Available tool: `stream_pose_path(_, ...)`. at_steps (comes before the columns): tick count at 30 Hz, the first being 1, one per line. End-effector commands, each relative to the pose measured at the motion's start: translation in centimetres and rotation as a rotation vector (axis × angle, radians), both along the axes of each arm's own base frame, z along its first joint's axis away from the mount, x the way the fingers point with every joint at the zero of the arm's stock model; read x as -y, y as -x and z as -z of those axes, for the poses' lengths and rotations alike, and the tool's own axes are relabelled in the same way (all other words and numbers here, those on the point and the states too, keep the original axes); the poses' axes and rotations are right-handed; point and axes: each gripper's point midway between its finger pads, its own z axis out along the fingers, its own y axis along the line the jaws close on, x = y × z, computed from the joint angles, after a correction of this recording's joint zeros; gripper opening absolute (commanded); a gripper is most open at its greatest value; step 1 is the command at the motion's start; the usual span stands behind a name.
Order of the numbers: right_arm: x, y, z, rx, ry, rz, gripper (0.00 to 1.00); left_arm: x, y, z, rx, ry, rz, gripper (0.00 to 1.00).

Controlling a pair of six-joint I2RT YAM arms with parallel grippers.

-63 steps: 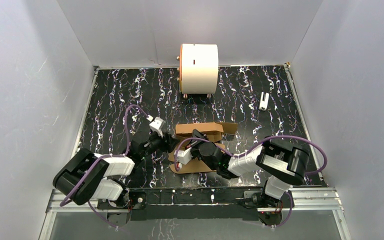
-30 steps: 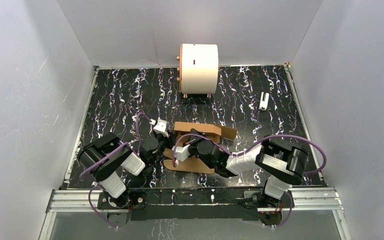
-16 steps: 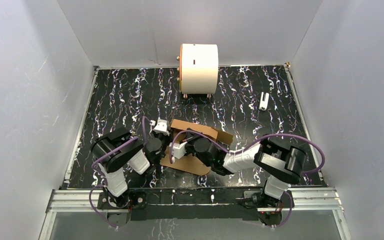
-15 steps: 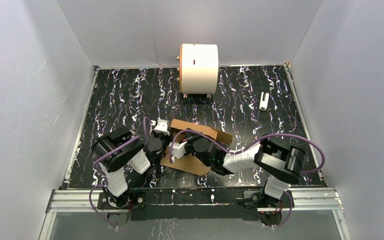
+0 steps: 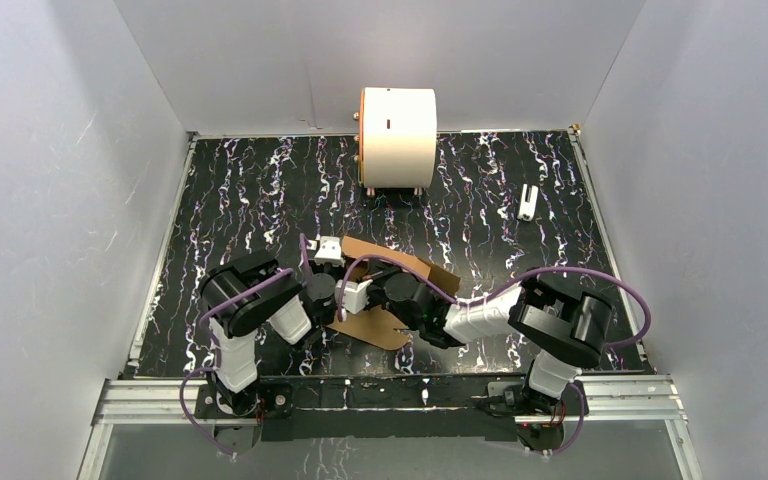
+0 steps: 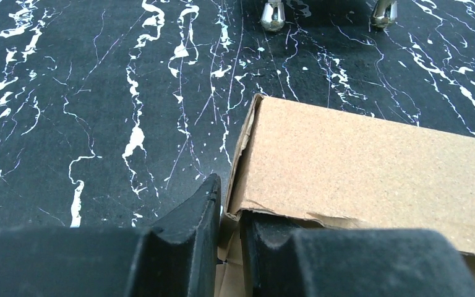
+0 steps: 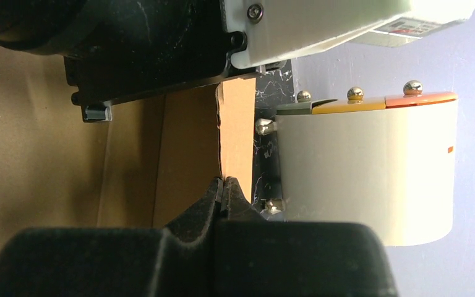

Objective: Fold the paper box

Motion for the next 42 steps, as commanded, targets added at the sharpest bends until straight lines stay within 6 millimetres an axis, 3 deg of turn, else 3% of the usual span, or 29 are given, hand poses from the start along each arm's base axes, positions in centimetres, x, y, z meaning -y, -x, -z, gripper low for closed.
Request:
stream_pose_path(1,-0.4,0.6,0.7,-0.063,-0.022,-0.003,0.0,-2.9,-1.6,-4.4,0.162,0.152,-0.195,0.14)
stream_pose_path(10,-0.5,-1.0,-0.2,-0.004,-0.052,0.035,0.01,-2.7,-0.8,-3.7,0.138,0.155,-0.15,0.21)
stream_pose_path(16,-0.5,-1.0,-1.1,0.003,-0.067,0.034,0.1,-3.0,-0.5,-3.9,0.139,0.157,-0.147,0.29)
stream_pose_path(35,1.6,-0.1,-4.3,-0.075,-0.158,0.067,0.65,-5.6,3.3,-4.7,0.123,0.182,-0.101,0.56)
stream_pose_path(42,3.5,0.0,-5.3,-0.179,-0.235,0.092,0.74,-7.2,4.8,-5.5,0.113,0.212,-0.111,0.59)
